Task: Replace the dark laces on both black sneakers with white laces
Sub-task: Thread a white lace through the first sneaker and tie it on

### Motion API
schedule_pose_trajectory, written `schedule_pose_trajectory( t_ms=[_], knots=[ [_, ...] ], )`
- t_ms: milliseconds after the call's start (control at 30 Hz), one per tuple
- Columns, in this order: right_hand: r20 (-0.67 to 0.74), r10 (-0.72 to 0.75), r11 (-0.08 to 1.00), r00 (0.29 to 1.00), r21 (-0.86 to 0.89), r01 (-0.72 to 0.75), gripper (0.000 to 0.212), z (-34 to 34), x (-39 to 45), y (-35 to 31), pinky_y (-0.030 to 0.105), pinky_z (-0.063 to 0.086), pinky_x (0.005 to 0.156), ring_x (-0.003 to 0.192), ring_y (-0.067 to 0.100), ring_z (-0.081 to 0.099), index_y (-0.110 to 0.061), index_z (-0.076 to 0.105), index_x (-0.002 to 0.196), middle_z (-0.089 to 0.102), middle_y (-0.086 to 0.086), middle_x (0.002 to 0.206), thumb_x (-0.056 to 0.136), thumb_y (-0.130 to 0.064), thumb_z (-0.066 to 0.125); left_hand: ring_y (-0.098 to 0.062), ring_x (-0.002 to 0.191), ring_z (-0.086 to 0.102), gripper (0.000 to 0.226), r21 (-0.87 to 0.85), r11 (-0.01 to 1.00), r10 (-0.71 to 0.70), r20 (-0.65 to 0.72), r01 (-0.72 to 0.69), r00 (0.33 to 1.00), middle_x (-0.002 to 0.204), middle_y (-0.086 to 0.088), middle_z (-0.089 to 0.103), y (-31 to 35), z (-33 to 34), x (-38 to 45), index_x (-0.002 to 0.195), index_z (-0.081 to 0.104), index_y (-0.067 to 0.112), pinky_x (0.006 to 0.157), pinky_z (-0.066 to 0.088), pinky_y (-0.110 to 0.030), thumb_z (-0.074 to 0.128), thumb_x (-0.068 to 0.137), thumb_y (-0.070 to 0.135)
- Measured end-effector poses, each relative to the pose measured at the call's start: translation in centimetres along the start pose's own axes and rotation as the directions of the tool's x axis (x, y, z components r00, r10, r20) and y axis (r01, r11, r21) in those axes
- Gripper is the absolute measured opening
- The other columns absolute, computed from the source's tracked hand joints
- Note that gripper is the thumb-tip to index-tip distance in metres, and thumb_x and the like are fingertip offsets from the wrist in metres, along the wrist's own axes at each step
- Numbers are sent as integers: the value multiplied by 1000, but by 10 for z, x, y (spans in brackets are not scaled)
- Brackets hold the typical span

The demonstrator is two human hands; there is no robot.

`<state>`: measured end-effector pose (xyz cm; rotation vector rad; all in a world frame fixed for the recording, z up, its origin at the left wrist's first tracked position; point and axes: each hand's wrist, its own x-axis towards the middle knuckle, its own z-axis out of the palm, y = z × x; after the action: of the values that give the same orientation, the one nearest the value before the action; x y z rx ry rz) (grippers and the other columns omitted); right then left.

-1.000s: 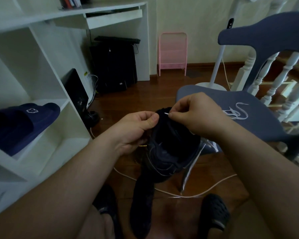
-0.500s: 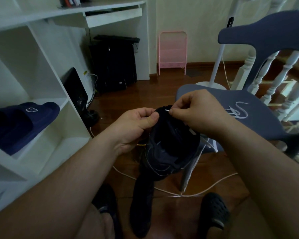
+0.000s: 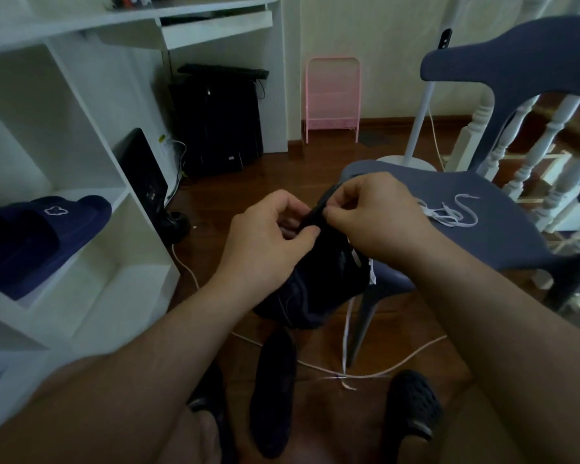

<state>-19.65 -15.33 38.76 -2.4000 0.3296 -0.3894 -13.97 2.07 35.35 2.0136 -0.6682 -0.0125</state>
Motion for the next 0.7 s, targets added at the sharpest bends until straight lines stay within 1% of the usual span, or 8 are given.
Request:
schedule_pose_trajectory(
  t_ms=[67, 167, 233, 367, 433, 567, 633, 700],
  knots=[
    [-13, -1, 996, 1000, 84, 2, 8, 3, 1, 1, 25, 56, 69, 77, 3, 67, -30, 71, 86, 71, -10, 80, 90, -30, 78, -2, 85, 71, 35, -95, 995, -35, -1, 35, 999, 91, 12, 74, 0, 2, 1, 107, 61, 44, 73, 56, -19, 81, 89, 22],
    [-41, -6, 988, 999, 153, 12, 23, 5, 1, 3, 21, 51, 69, 76, 0, 67, -32, 63, 95, 72, -9, 80, 85, -28, 83, -5, 83, 74, 52, -314, 938, -131, 72, 147, 989, 96, 5, 76, 2, 7, 0, 119, 65, 46, 72, 59, -25, 79, 89, 5],
    [-42, -23, 996, 999, 91, 27, 25, 6, 2, 3, 18, 47, 68, 75, -2, 66, -32, 62, 92, 72, -10, 79, 83, -29, 85, -4, 85, 75, 54, -423, 873, -209, 128, 244, 970, 101, 4, 76, 3, 12, 0, 124, 72, 36, 74, 61, -23, 75, 90, -5],
    [31, -67, 997, 997, -37, 68, 20, 9, 1, 9, 13, 45, 70, 81, -6, 65, -33, 69, 97, 71, -15, 84, 84, -32, 84, -18, 107, 76, 55, -535, 722, -332, 288, 439, 898, 118, -5, 78, 1, 16, 3, 133, 70, 23, 94, 62, -35, 68, 92, -13],
    [89, -90, 996, 992, -12, 92, 19, 7, 1, 12, 14, 47, 79, 91, -6, 65, -35, 72, 109, 72, -19, 93, 90, -33, 78, -23, 101, 77, 50, -584, 638, -399, 308, 503, 864, 116, -11, 78, 1, 15, 5, 132, 71, 17, 86, 64, -32, 62, 95, -15],
    [-101, -74, 964, 992, 248, 97, 16, -11, 1, 16, 22, 53, 84, 91, -6, 67, -36, 71, 104, 73, -17, 96, 103, -26, 59, -20, 82, 79, 48, -712, 534, -483, 184, 455, 856, 111, -13, 77, -1, 4, 18, 130, 71, 16, 64, 62, -28, 56, 97, -15],
    [-222, -34, 951, 974, 292, 100, 17, -24, -3, 18, 30, 54, 75, 76, 2, 66, -28, 70, 91, 72, -7, 85, 103, -28, 58, -17, 86, 78, 50, -785, 503, -492, 83, 361, 866, 113, -9, 77, -3, -3, 23, 135, 67, 15, 66, 62, -26, 56, 98, -15],
    [-193, -10, 965, 981, 254, 59, 29, -32, -8, 20, 37, 54, 66, 64, 15, 62, -15, 68, 83, 68, 6, 75, 102, -35, 59, -13, 90, 78, 51, -843, 467, -476, 15, 268, 879, 119, -7, 76, -3, -7, 24, 139, 64, 14, 68, 61, -23, 55, 98, -16]
  ],
)
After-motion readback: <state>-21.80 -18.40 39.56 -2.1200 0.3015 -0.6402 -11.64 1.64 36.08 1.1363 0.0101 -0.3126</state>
